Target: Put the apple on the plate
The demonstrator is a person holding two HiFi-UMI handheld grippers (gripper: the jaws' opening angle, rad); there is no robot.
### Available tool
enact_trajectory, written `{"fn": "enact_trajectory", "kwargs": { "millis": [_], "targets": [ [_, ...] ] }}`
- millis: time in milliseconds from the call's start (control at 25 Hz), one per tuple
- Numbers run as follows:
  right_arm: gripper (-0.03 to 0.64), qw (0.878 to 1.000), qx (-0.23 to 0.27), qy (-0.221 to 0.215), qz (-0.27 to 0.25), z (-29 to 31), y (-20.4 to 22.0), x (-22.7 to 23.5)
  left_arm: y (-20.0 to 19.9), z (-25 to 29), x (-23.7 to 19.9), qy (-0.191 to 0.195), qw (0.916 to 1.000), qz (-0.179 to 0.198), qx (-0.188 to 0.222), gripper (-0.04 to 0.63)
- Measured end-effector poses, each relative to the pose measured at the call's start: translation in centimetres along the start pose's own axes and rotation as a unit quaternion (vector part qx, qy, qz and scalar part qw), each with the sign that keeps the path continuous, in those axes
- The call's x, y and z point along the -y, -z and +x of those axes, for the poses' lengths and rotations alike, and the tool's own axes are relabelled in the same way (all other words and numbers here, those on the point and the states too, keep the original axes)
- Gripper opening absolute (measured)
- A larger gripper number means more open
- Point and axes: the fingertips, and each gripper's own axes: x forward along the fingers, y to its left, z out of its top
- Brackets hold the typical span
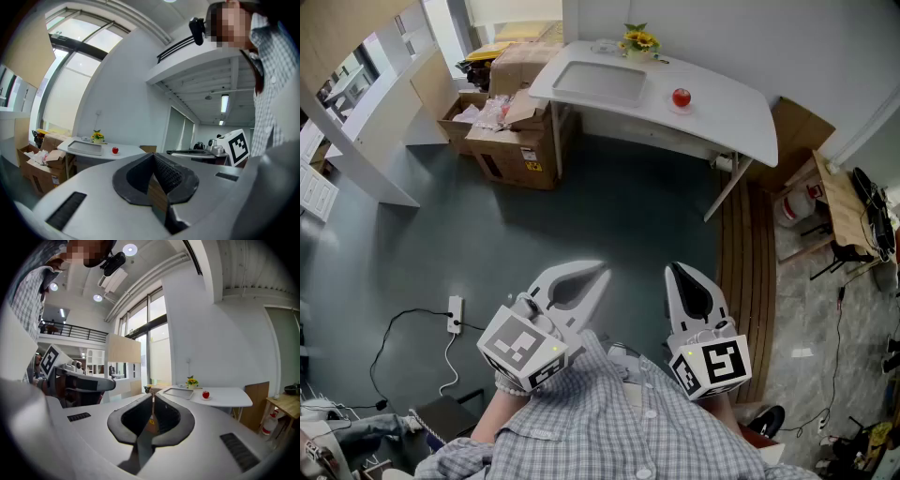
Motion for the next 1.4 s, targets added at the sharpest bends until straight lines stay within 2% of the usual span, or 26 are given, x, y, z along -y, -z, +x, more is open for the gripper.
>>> {"fn": "enact_trajectory", "kwargs": {
  "millis": [160,400,600,1080,1400],
  "targets": [
    [0.028,1.0,0.003,-0.01,-0.002,0.0,0.3,0.1,0.0,-0.1,0.2,-0.016,0.9997,0.019,0.005,0.009],
    [0.028,0.999,0.008,-0.044,0.003,0.2,0.0,-0.2,-0.2,-0.6,0.6,-0.045,0.9988,0.02,0.009,0.009],
    [0.028,0.998,0.014,-0.052,0.017,-0.6,0.1,0.9,-0.1,-0.1,1.6,-0.057,0.9981,0.022,0.009,0.009],
    [0.029,0.999,0.006,-0.019,0.041,-3.5,1.2,7.2,-0.2,4.3,5.2,-0.04,0.999,0.019,0.013,0.009],
    [0.029,1.0,0.008,-0.026,0.007,-4.3,1.3,7.1,-0.4,5.7,5.9,-0.025,0.9994,0.024,0.01,0.009]
  ]
}}
